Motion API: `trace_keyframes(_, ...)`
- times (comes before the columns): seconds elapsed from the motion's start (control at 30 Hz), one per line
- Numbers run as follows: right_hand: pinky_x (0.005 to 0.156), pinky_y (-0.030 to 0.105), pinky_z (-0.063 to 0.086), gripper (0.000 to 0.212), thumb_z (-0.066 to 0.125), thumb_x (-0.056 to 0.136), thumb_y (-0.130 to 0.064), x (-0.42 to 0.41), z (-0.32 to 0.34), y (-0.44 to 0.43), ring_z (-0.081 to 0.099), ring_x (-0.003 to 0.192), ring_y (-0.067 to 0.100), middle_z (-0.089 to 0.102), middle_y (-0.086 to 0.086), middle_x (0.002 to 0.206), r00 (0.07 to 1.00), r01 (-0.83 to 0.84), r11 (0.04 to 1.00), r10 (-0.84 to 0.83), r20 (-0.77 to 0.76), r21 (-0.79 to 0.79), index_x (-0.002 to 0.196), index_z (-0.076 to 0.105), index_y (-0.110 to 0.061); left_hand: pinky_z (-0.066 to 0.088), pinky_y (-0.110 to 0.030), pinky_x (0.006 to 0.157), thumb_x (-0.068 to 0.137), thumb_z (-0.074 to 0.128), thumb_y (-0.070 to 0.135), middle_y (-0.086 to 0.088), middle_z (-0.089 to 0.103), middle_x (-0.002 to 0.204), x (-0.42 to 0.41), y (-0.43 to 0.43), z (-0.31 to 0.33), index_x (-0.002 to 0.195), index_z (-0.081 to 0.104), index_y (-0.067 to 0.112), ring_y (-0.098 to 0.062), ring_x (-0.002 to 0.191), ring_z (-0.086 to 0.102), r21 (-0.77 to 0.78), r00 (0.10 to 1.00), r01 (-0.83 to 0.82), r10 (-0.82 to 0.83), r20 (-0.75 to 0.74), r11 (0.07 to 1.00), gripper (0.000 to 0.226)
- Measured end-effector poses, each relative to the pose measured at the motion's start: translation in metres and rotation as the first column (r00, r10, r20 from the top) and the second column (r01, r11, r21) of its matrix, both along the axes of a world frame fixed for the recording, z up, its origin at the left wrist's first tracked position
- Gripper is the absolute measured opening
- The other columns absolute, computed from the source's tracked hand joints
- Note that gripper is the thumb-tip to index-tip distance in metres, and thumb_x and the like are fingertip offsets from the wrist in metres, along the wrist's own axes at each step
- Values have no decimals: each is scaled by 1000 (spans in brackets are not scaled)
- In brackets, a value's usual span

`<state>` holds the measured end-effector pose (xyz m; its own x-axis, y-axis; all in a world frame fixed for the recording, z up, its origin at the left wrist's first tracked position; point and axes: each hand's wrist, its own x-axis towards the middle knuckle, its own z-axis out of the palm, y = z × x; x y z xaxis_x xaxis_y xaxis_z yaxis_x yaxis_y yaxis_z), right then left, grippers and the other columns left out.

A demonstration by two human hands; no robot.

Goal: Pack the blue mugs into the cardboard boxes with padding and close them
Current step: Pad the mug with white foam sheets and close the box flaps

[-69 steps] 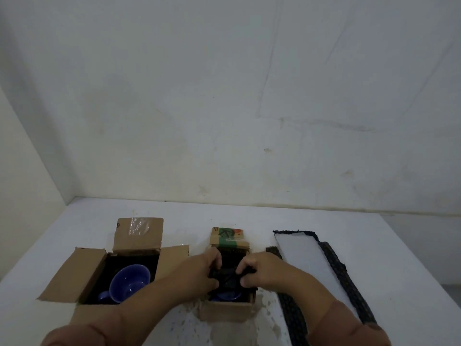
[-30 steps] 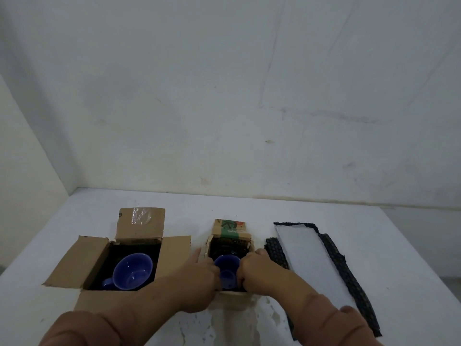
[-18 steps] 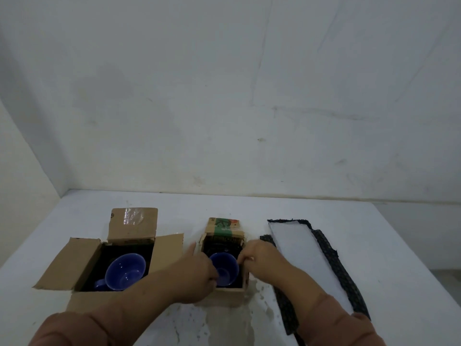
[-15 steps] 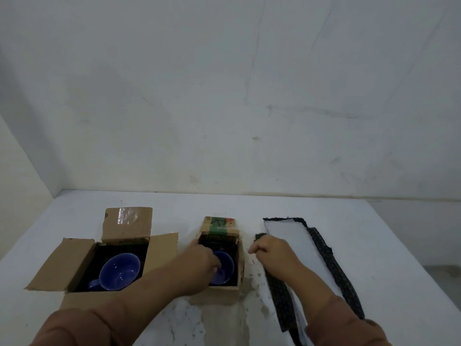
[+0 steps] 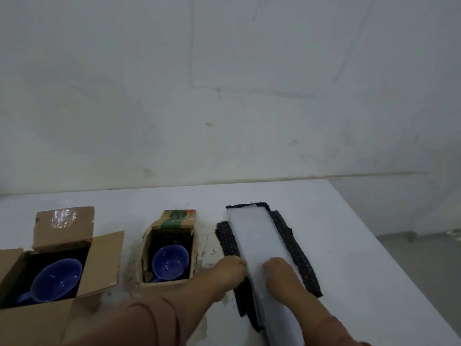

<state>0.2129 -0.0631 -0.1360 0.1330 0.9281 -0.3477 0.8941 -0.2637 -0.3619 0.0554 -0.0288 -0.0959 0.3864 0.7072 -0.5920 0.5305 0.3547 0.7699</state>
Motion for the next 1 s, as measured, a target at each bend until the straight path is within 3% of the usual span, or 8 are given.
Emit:
trace_keyframes(0.1,108,19,26,48,45,87,1,1,-8,-2,36,131,18,33,7,147,1000,-24,1000,24,-1,9,133,48,-13,44,-24,64,93,44,3,-14,56,98,17,1,-6,93,57,3,-21,80,54,-307,918,-327,377,119,894,13)
trace_keyframes(0.2,112,21,25,55,46,87,1,5,-12,-4,30,136,18,24,6,152,998,-53,998,54,-30,16,139,41,-16,48,-25,74,95,39,3,-17,59,116,29,1,-11,114,53,-5,-25,102,59,-387,867,-424,490,88,819,25)
trace_keyframes(0.27,111,21,25,53,46,87,0,7,-14,-4,31,135,17,25,5,152,997,-55,998,57,-43,43,138,42,-15,48,-26,74,96,39,5,-16,62,106,33,1,-13,108,55,-4,-23,92,60,-381,858,-442,506,85,812,22)
trace_keyframes(0.37,108,20,26,50,44,88,-2,8,-16,-4,35,132,18,29,6,149,997,-57,996,61,-55,71,136,45,-16,51,-30,70,94,41,4,-11,61,91,35,2,-19,108,56,4,-17,72,55,-194,890,-437,454,50,878,21)
trace_keyframes(0.5,110,21,24,51,45,90,-6,8,-13,-6,31,136,18,28,8,150,994,-70,993,78,-82,91,139,43,-23,52,-42,88,87,44,4,-23,58,120,40,-3,-26,127,51,5,-29,94,59,-1,905,-425,425,-4,905,40)
trace_keyframes(0.67,110,23,29,45,45,91,-15,6,-10,-7,30,137,16,35,3,148,991,-109,991,115,-72,78,134,49,-25,52,-31,79,85,54,13,-10,52,117,48,-3,-28,114,55,14,-25,99,57,127,924,-355,369,-105,926,29)
trace_keyframes(0.77,107,24,33,39,42,92,-17,4,-7,-8,37,133,20,42,7,142,991,-92,992,99,-84,82,128,56,-20,50,-31,75,81,62,9,-16,58,109,52,-1,-28,90,57,11,-23,89,57,112,925,-362,371,-77,925,10)
trace_keyframes(1.0,104,14,23,39,43,95,-13,11,0,-10,34,135,12,43,6,142,984,-79,991,96,-153,110,133,49,-13,43,-31,67,83,53,8,-10,55,92,54,4,-23,82,40,17,-22,81,53,356,958,20,83,-273,934,17)
